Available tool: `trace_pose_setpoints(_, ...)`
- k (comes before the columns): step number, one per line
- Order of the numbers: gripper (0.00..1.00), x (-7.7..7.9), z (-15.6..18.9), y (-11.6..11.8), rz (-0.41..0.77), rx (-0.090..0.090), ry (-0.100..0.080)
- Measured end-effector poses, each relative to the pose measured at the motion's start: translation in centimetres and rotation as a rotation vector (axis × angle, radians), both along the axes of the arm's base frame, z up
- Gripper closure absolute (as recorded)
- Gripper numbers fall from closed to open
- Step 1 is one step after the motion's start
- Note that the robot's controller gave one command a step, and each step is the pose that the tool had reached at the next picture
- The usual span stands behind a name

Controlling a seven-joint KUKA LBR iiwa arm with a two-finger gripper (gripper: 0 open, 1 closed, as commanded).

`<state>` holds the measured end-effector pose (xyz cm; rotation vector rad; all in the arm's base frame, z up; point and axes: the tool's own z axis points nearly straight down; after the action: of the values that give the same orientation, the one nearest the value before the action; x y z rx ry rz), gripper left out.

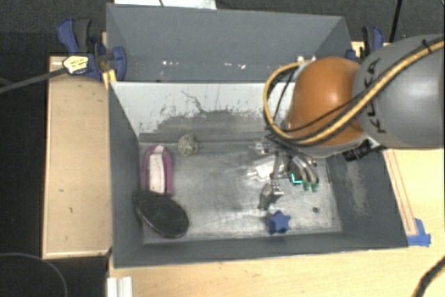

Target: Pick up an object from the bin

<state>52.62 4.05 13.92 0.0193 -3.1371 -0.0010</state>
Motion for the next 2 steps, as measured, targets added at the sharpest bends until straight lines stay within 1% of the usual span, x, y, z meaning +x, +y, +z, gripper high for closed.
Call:
trace_pose_setpoints(1,0.00,1.69,-6.45,-1.95,-0.225,-0.002,-0.002)
trace_pose_setpoints(2,1.00,1.80,-6.25,-1.89,-0.226,0.000,-0.005)
